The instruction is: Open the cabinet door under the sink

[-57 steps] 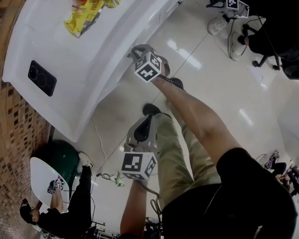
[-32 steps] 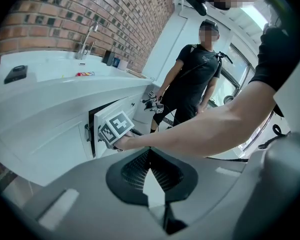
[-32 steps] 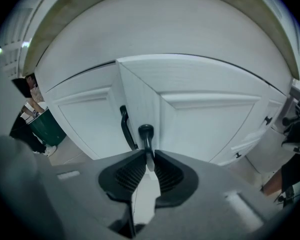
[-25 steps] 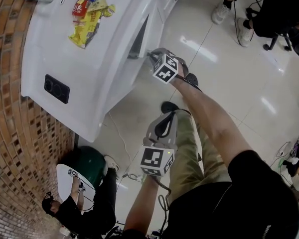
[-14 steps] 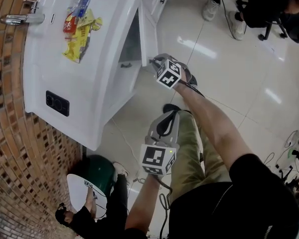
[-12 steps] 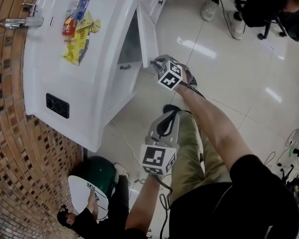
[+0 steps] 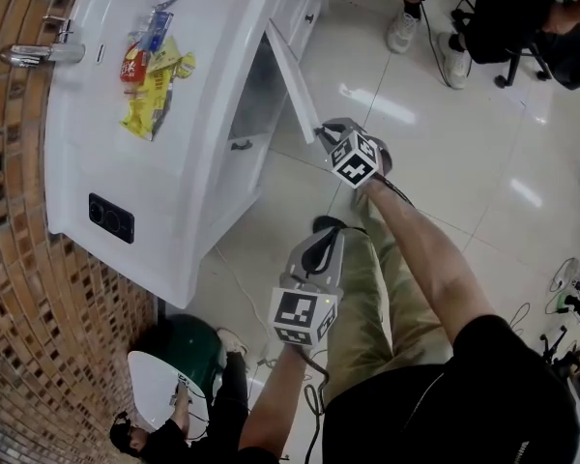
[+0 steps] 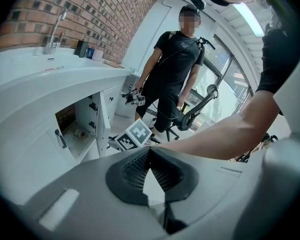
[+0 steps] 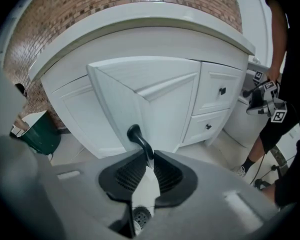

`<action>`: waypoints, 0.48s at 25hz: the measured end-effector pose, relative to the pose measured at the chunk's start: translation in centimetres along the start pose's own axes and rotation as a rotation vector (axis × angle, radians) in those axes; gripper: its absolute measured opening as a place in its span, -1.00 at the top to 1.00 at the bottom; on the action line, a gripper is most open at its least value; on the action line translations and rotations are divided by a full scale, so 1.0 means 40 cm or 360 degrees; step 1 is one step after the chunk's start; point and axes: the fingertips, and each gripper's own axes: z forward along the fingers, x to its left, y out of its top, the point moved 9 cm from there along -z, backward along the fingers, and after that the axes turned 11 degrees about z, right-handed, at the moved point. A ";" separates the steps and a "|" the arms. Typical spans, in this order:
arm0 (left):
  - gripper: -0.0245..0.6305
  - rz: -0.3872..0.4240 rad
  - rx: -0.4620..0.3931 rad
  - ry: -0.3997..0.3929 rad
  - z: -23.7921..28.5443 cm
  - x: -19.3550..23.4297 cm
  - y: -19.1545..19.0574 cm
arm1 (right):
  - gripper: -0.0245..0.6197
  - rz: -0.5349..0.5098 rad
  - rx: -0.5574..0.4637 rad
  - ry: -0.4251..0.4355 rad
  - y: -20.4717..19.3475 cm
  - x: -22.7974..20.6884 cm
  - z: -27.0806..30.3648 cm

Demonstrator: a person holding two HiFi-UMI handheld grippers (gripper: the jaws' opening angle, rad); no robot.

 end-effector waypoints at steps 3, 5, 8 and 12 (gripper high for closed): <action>0.88 -0.0009 -0.0004 -0.0010 0.010 0.005 0.006 | 0.81 0.0068 -0.0007 -0.0037 -0.014 -0.030 -0.018; 0.88 -0.0008 -0.0012 -0.0017 0.019 0.006 0.015 | 0.82 0.0110 -0.0021 -0.0055 -0.022 -0.049 -0.028; 0.88 -0.0008 -0.0011 -0.0036 0.041 0.005 0.024 | 0.82 0.0125 -0.0034 -0.0052 -0.030 -0.083 -0.040; 0.88 -0.0001 -0.0004 -0.0065 0.065 0.010 0.040 | 0.83 0.0121 -0.0031 -0.0051 -0.036 -0.123 -0.056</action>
